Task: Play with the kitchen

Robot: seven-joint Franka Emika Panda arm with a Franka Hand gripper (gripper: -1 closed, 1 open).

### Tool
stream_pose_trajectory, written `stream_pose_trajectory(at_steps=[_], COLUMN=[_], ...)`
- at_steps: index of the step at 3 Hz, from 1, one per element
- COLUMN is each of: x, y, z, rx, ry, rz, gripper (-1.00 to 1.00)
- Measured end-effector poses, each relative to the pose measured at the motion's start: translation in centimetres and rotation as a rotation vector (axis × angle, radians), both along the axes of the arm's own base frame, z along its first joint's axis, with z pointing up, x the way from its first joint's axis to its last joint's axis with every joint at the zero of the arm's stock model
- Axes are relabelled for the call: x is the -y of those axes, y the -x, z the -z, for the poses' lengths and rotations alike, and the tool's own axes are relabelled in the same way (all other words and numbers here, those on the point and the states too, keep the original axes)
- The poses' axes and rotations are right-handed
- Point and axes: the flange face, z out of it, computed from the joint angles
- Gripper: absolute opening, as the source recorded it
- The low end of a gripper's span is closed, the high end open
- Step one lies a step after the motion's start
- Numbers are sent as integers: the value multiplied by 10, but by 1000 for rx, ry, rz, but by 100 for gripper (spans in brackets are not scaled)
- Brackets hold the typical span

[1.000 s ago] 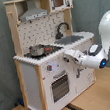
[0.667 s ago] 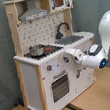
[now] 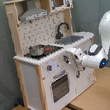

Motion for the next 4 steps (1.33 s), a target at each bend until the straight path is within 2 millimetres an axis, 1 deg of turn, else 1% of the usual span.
stream_pose_trajectory(at_steps=[1,2,3,4], x=[0,-7,-17,-28], y=[0,26,47,78], z=[0,10,13,11], rx=[-1,-7,6,-2], ry=[-4,-9,7,19], rz=[0,-7,-3,-12], gripper=[100,100,100,100])
